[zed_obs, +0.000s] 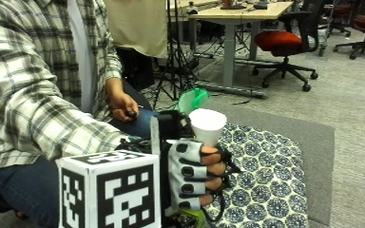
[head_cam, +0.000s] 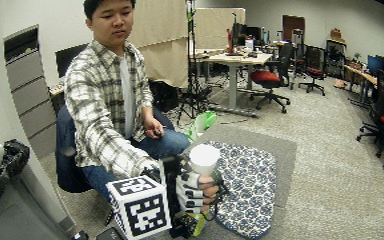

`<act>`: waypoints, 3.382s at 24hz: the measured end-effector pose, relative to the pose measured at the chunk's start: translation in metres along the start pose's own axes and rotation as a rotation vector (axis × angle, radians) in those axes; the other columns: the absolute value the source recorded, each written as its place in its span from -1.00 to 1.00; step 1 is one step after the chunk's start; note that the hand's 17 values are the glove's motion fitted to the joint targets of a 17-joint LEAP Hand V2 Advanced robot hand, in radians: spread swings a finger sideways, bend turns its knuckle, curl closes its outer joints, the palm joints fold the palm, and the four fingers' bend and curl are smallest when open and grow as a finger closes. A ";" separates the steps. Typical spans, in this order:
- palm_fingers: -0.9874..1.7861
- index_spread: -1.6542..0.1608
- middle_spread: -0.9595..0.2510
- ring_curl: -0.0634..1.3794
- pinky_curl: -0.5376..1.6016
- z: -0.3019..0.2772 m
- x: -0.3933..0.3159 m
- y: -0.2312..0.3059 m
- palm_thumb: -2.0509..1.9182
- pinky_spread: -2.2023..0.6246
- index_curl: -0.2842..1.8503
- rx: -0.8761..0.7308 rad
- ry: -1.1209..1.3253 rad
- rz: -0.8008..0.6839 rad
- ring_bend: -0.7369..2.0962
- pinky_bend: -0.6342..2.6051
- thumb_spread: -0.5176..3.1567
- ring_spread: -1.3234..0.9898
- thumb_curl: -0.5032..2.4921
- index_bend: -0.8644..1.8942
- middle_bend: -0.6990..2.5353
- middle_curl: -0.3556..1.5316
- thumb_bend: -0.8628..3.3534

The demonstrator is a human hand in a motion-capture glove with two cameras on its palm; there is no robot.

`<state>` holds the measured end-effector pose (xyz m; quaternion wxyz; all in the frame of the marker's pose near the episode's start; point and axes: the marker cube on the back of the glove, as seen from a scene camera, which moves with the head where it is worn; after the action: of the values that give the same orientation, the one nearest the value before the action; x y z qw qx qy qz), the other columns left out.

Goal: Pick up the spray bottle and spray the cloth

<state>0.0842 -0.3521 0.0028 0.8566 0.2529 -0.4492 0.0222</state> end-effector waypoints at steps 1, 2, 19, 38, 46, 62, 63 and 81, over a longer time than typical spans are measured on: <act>0.59 0.50 0.33 -0.32 -0.19 0.000 -0.004 -0.003 0.61 0.45 -0.36 -0.011 0.016 -0.010 -0.06 -0.28 -0.59 -0.03 -0.20 -0.18 -0.27 -0.09 -0.61; 0.59 0.50 0.33 -0.31 -0.18 0.000 -0.010 -0.005 0.61 0.45 -0.36 -0.024 0.038 -0.026 -0.07 -0.28 -0.60 -0.03 -0.20 -0.18 -0.27 -0.09 -0.61; 0.60 0.50 0.33 -0.27 -0.15 0.043 -0.101 -0.021 0.60 0.44 -0.29 -0.247 0.346 -0.265 -0.07 -0.30 -0.64 -0.04 -0.18 -0.22 -0.27 -0.06 -0.60; 0.60 0.49 0.32 -0.25 -0.13 0.130 -0.097 -0.012 0.60 0.44 -0.24 -0.494 0.735 -0.318 -0.08 -0.31 -0.65 -0.04 -0.16 -0.24 -0.28 -0.04 -0.60; 0.60 0.49 0.32 -0.25 -0.13 0.163 -0.101 -0.006 0.60 0.44 -0.23 -0.592 0.958 -0.396 -0.08 -0.31 -0.65 -0.04 -0.16 -0.24 -0.28 -0.04 -0.61; 0.59 0.49 0.32 -0.24 -0.12 0.169 -0.088 0.001 0.60 0.44 -0.21 -0.699 1.214 -0.466 -0.08 -0.31 -0.65 -0.04 -0.16 -0.25 -0.28 -0.03 -0.61; 0.59 0.49 0.32 -0.24 -0.12 0.169 -0.088 0.002 0.60 0.44 -0.21 -0.706 1.219 -0.477 -0.08 -0.31 -0.65 -0.04 -0.16 -0.25 -0.28 -0.03 -0.61; 0.59 0.49 0.32 -0.23 -0.11 0.164 -0.097 0.001 0.60 0.44 -0.20 -0.650 1.112 -0.443 -0.08 -0.31 -0.65 -0.04 -0.15 -0.25 -0.28 -0.02 -0.61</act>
<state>-0.0981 -0.4077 0.0045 0.9770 0.0197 0.1364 -0.1629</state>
